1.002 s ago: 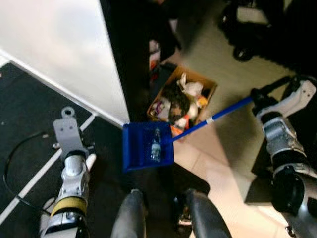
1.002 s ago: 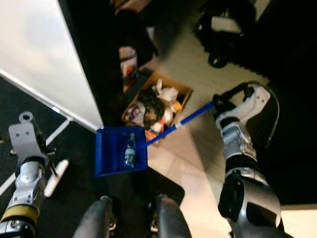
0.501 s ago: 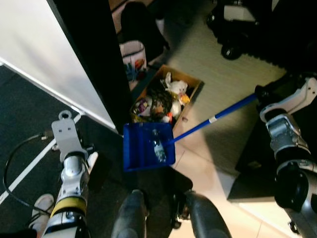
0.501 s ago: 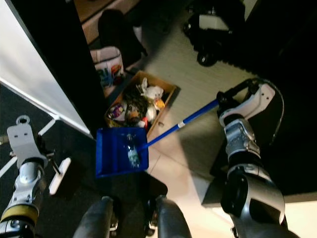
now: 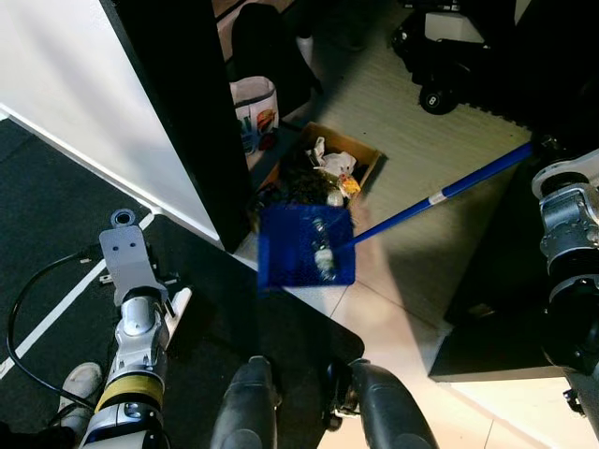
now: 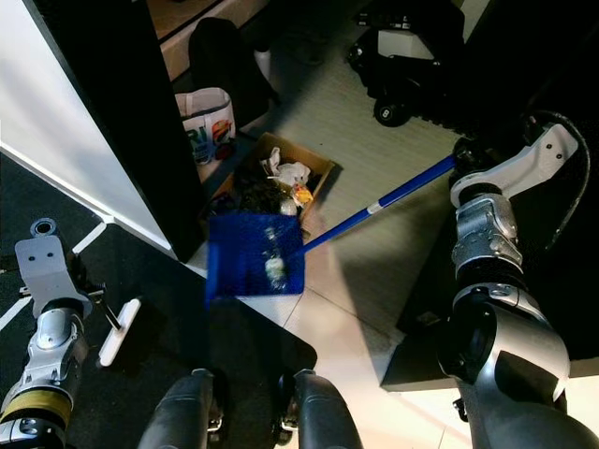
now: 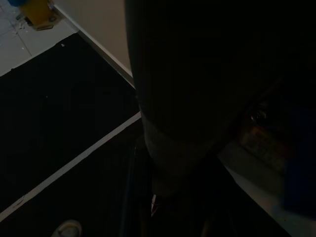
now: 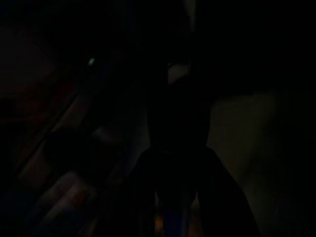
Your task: Sweep floor
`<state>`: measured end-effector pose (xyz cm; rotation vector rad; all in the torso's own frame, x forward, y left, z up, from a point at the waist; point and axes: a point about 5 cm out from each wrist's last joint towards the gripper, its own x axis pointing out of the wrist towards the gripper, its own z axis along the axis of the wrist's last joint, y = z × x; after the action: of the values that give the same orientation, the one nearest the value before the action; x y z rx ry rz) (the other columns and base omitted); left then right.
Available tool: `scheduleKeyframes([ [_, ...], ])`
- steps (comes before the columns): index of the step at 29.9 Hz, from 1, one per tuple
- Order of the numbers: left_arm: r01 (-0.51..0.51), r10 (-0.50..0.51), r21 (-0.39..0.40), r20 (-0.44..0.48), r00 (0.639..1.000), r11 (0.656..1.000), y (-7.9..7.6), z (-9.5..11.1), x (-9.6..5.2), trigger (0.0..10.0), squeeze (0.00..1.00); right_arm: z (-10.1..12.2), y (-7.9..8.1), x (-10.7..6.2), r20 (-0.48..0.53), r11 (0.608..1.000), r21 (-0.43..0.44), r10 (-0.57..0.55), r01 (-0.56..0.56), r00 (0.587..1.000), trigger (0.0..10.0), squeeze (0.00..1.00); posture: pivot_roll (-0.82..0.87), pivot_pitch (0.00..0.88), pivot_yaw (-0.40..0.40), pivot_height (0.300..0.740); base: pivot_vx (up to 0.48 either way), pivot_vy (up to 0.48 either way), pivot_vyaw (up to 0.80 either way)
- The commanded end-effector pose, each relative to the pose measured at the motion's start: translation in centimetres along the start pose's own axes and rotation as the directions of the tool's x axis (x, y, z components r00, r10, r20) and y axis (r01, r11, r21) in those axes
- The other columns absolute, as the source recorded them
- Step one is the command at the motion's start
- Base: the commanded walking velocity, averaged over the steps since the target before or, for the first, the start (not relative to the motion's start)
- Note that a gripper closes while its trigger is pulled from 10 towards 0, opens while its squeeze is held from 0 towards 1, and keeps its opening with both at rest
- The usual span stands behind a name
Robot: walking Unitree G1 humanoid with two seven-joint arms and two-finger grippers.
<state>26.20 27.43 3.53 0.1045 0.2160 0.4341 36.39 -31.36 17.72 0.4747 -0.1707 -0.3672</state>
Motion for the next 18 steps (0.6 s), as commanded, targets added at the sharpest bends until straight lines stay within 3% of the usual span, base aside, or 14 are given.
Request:
scheduleKeyframes([
  [1, -0.006, 0.006, -0.004, -0.039, 0.999, 1.0, 0.3, -1.1, -0.6, 10.0, 0.0, 1.6, -0.2, 0.3, 0.076, 1.0, 0.003, -0.029, 0.029, 0.997, 10.0, 0.0, 0.06, 0.124, -0.06, 0.74, 0.0, 0.0, 0.0],
  [8, 0.006, -0.007, -0.022, -0.024, 1.0, 1.0, 0.3, -0.9, -0.6, 10.0, 0.0, 2.0, 0.1, 0.4, 0.111, 0.999, 0.004, -0.047, 0.046, 0.993, 10.0, 0.0, 0.06, 0.127, -0.062, 0.74, 0.0, 0.0, 0.0],
  [13, 0.018, -0.018, 0.016, 0.001, 1.0, 1.0, 0.5, -0.6, -0.8, 10.0, 0.0, 2.9, 0.4, 0.7, 0.153, 0.997, 0.031, -0.078, 0.074, 0.985, 10.0, 0.0, 0.06, 0.127, -0.061, 0.74, 0.448, 0.0, 0.0],
  [18, 0.001, -0.001, 0.004, -0.007, 1.0, 1.0, 0.9, -0.7, -0.7, 10.0, 0.0, 3.5, 0.7, 0.9, 0.172, 0.995, 0.051, -0.094, 0.087, 0.98, 10.0, 0.0, 0.06, 0.125, -0.06, 0.74, 0.48, 0.0, 0.0],
])
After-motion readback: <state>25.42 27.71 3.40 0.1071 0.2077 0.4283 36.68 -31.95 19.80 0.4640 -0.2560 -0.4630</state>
